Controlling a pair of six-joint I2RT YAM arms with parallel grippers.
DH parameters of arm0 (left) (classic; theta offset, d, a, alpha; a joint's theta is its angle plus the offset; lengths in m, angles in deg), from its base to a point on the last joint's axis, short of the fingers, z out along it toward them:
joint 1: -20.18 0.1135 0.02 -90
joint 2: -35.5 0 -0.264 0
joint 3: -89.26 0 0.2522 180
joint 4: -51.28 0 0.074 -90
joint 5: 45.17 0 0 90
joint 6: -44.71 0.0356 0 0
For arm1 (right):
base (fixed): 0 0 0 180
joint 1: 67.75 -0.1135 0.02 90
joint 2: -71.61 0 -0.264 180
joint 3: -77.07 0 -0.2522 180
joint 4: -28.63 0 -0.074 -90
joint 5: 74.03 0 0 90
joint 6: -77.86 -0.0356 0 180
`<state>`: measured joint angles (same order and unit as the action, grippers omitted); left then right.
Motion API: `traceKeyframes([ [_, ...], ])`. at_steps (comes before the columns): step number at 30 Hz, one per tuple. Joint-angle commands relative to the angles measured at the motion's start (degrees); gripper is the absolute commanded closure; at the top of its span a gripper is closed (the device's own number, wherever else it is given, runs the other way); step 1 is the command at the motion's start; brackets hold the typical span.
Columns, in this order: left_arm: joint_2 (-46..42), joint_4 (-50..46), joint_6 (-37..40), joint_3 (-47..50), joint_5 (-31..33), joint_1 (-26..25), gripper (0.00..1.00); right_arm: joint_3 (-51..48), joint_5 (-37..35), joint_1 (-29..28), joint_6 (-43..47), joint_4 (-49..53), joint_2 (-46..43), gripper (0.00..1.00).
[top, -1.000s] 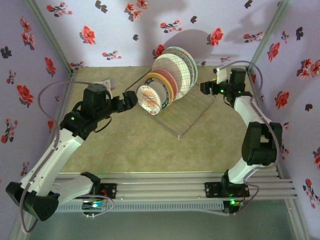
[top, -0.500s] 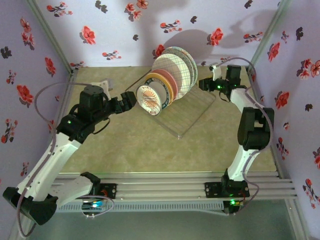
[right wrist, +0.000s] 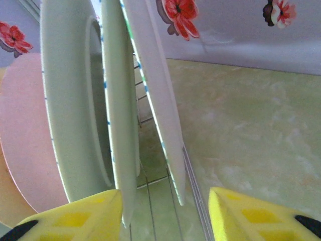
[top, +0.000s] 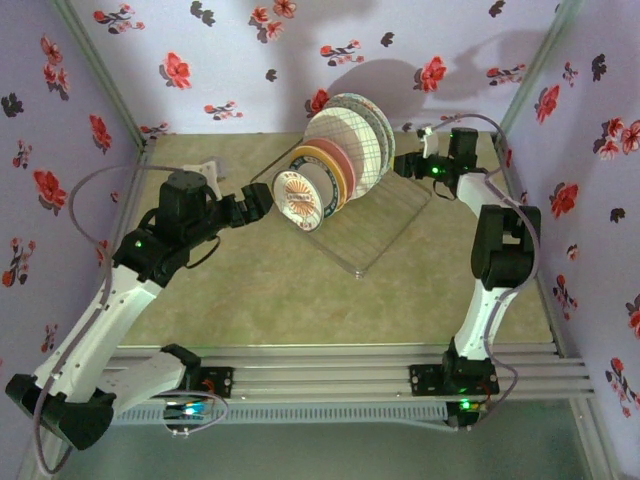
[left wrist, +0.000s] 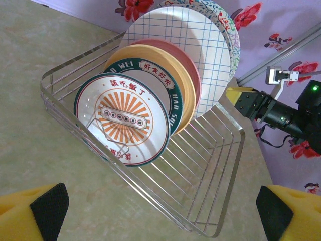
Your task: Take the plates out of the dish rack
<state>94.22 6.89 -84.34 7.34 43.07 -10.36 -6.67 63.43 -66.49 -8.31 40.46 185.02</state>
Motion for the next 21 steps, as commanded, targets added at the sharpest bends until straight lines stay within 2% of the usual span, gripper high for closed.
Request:
traceKeyframes([
  [1,-0.68,1.38,-0.5,0.4,-0.43,-0.48,0.0,2.55,1.23,0.33,-1.54,-1.58,1.24,0.51],
  [16,-0.53,3.01,-0.66,0.05,-1.71,-0.48,0.0,5.4,2.03,-0.09,-2.49,-2.06,4.05,0.57],
  [21,-1.62,10.25,-1.03,0.87,-5.19,-0.56,0.0,6.26,1.93,-0.38,-2.51,-2.2,4.92,0.58],
])
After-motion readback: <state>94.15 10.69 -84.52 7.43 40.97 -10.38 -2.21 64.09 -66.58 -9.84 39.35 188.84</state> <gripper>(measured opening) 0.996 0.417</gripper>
